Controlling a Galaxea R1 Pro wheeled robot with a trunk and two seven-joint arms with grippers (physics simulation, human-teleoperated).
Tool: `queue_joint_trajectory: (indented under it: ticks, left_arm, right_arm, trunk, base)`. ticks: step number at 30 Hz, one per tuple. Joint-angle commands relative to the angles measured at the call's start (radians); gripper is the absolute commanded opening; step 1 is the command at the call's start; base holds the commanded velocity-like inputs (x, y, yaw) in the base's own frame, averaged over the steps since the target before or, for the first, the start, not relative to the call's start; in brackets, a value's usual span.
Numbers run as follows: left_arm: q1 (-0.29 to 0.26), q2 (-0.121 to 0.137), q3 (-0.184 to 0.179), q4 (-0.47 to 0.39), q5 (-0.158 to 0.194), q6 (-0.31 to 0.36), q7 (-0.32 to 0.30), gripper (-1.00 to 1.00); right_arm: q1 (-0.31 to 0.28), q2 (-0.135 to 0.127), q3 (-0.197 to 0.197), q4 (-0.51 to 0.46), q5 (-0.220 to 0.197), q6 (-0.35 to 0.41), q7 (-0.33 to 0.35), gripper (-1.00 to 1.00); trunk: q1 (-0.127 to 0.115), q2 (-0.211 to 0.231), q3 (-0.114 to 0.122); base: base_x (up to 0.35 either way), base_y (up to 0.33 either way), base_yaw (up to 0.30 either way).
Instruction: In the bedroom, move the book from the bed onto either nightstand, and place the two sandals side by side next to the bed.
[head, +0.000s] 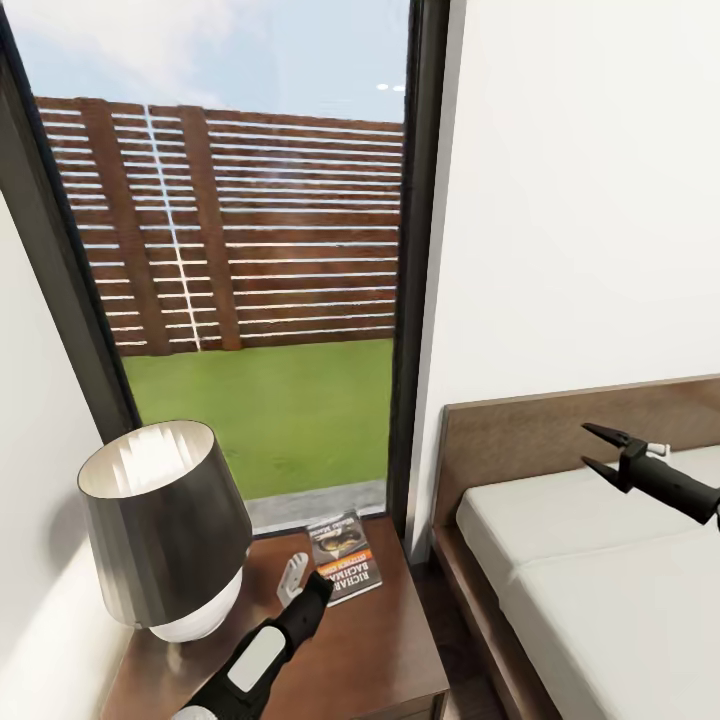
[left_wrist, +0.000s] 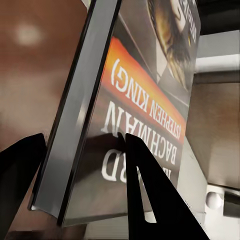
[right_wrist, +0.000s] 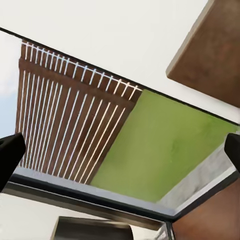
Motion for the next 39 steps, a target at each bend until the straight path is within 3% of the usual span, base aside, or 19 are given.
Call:
queue_joint_trajectory:
  ticks: [1, 10, 19, 30, 34, 39]
  left_arm:
    - [-0.002, 0.0, -0.001, -0.002, 0.008, 0.007, 0.01, -1.0]
    - [-0.008, 0.0, -0.002, -0.041, 0.008, 0.053, 0.109, -1.0]
    - [-0.011, 0.0, -0.004, -0.111, 0.008, 0.166, 0.28, -1.0]
    - [-0.012, 0.002, -0.008, -0.13, 0.004, 0.198, 0.349, -1.0]
    - [-0.019, 0.002, -0.008, -0.132, -0.019, 0.21, 0.381, -1.0]
    - [-0.027, 0.002, -0.008, -0.132, -0.089, 0.229, 0.418, -1.0]
  right_arm:
    - [0.0, 0.0, -0.003, -0.003, 0.003, 0.004, 0.007, 1.0]
    - [0.021, -0.004, -0.003, -0.028, 0.004, 0.004, 0.047, 1.0]
    - [0.031, -0.004, -0.003, -0.035, 0.005, 0.004, 0.057, 1.0]
    - [0.032, -0.004, -0.003, -0.036, 0.007, 0.004, 0.057, 1.0]
    - [0.033, -0.004, -0.003, -0.036, 0.008, 0.004, 0.056, 1.0]
    - [0.033, -0.004, -0.003, -0.036, 0.008, 0.004, 0.055, 1.0]
  trunk:
    - [0.0, -0.001, -0.001]
    - [0.0, -0.001, -0.001]
    - [0.0, -0.001, -0.001]
    - [0.0, -0.001, -0.001]
    - [0.0, -0.001, -0.001]
    - [0.0, -0.001, -0.001]
  base:
    - [0.0, 0.0, 0.0]
    - [0.0, 0.0, 0.0]
    - [0.0, 0.0, 0.0]
    - [0.0, 0.0, 0.0]
    - [0.0, 0.0, 0.0]
    - [0.0, 0.0, 0.0]
